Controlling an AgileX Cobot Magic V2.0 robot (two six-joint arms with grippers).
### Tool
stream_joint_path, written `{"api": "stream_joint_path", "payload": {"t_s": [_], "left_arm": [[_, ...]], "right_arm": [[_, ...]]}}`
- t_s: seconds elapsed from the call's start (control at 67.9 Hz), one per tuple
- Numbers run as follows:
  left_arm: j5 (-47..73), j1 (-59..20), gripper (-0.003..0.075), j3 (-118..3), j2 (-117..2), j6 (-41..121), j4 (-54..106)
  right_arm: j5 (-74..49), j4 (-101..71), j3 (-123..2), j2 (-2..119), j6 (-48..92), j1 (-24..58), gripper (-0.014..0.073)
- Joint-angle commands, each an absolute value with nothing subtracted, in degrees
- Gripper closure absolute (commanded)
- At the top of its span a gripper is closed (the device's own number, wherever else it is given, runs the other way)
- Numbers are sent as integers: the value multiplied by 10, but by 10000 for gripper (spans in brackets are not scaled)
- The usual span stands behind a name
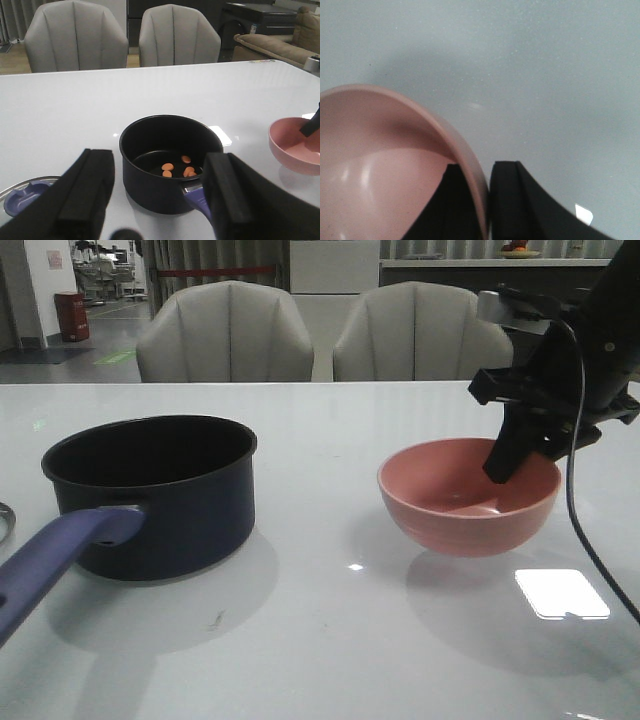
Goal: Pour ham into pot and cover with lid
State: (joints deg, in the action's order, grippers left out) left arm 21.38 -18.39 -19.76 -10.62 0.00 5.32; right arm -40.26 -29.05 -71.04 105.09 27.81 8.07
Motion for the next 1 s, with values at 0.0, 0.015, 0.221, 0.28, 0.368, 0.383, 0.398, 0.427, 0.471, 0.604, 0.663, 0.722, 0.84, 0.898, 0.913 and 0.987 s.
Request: {"api": "stream_joint_path", "payload": {"t_s": [0.0, 0.015, 0.221, 0.28, 0.368, 0.383, 0.398, 0.427, 0.471, 0.604, 0.663, 0.722, 0.84, 0.898, 0.913, 0.987], "left_arm": [[169, -188, 276, -215, -112, 0, 59], [169, -188, 276, -215, -112, 0, 59], [169, -188, 276, -215, -112, 0, 59], [169, -188, 276, -215, -112, 0, 59], [169, -188, 276, -215, -112, 0, 59], [169, -188, 276, -215, -112, 0, 59], [169, -188, 276, -215, -112, 0, 59], [169, -188, 276, -215, -112, 0, 59], [169, -188, 276, -215, -112, 0, 59], [169, -188, 276, -215, -112, 0, 59], [169, -188, 276, -215, -112, 0, 59], [169, -188, 276, -215, -112, 0, 59], [168, -188, 276, -215, -112, 0, 59], [168, -188, 276, -215, -112, 0, 59], [168, -188, 276, -215, -112, 0, 59], [168, -188, 276, -215, -112, 0, 59]], "right_arm": [[-390, -295, -723, 1034, 283, 77, 368], [-390, -295, -723, 1036, 283, 77, 365], [-386, -289, -725, 1042, 283, 77, 162], [-392, -278, -731, 1040, 283, 77, 86], [-409, -244, -750, 1030, 283, 77, 38], [-410, -238, -752, 1026, 283, 77, 36], [-414, -232, -754, 1021, 283, 77, 36], [-419, -226, -759, 1014, 283, 77, 37], [-419, -225, -760, 996, 283, 77, 37], [-416, -231, -746, 924, 283, 78, 37], [-403, -248, -729, 888, 283, 78, 37], [-381, -261, -706, 850, 283, 78, 37], [-308, -269, -637, 758, 283, 84, 37], [-275, -270, -602, 711, 283, 88, 37], [-266, -270, -593, 700, 283, 91, 37], [-219, -270, -543, 635, 283, 103, 37]]}}
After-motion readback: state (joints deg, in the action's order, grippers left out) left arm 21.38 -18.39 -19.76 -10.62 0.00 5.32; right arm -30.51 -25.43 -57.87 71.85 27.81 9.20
